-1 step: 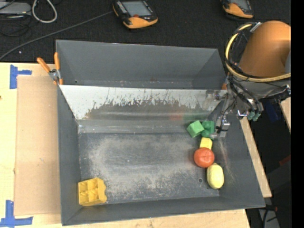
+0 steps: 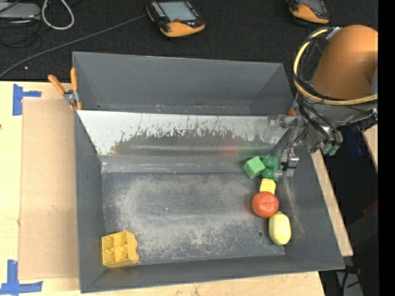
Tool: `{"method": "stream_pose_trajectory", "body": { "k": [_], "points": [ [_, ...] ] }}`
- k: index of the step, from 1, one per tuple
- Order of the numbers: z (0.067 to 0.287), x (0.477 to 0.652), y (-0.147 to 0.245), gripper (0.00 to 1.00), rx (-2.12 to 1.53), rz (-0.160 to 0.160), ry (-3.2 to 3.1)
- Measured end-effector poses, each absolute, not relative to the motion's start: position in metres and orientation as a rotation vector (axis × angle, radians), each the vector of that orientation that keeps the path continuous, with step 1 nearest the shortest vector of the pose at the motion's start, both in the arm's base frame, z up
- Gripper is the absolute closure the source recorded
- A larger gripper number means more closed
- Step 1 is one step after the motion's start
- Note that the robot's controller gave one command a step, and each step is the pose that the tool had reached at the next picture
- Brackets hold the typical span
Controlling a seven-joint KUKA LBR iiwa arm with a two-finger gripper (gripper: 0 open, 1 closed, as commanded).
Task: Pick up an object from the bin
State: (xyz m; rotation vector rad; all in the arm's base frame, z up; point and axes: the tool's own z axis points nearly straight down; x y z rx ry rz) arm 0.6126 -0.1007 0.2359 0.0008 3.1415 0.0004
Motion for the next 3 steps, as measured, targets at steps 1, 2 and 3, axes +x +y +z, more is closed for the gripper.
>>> {"method": "stream_pose_trajectory", "body": {
  "k": [1,2,3],
  "points": [
    [0.166,0.584,-0.102,0.0,0.02,0.0,3.14],
    [0.135,0.541,-0.088,0.0,-0.139,-0.001,3.133],
    [0.139,0.561,-0.091,0.0,-0.388,0.0,3.112]
  ]
}}
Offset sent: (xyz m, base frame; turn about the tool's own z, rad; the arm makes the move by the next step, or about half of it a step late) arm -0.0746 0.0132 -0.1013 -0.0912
